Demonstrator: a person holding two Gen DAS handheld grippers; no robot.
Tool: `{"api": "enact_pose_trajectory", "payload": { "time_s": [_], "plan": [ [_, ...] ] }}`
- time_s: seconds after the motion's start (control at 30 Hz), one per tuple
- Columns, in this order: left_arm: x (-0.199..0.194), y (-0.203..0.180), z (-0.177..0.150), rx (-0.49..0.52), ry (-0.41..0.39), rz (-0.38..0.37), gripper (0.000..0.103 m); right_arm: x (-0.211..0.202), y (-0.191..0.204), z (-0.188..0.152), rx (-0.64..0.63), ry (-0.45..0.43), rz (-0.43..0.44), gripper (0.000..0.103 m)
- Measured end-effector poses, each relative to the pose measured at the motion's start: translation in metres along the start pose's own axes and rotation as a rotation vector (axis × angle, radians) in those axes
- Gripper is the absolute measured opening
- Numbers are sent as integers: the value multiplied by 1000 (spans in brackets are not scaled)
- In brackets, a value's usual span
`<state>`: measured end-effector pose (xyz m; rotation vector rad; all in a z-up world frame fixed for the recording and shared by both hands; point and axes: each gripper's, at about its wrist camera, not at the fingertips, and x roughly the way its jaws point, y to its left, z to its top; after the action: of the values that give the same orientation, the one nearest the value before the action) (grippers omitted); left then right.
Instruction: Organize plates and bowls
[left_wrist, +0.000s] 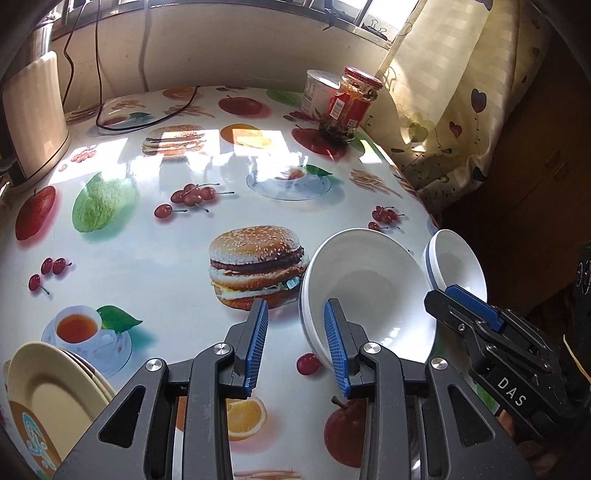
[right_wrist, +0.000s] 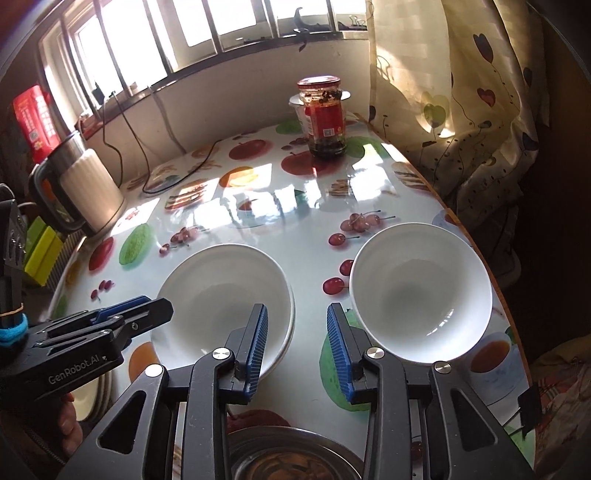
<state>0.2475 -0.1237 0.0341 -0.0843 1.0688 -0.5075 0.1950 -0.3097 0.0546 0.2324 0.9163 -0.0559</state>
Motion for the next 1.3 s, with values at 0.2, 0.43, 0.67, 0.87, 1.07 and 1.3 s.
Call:
{"api": "enact_pose_trajectory", "payload": {
  "time_s": [0.2,0.43,0.67,0.87,1.07,1.3],
  "plan": [
    [2,0,-1,8,-4,18,33,9,4,-2,-4,19,5,21],
    [5,-1,-1,18,-5,10,28,15,6,-3,-10,29,14,15],
    [5,-8,-2,47,-14,5,17,17,5,-3,-7,35,15,11],
    [5,-9,-2,52,-14,4,13,17,5,-3,-4,35,17,11],
    [5,-10,-2,52,-19,14,13,16,4,-3,3,33,21,11],
    [5,-11,-3,53,-20,15,13,16,4,-3,7,32,24,11]
  ]
}}
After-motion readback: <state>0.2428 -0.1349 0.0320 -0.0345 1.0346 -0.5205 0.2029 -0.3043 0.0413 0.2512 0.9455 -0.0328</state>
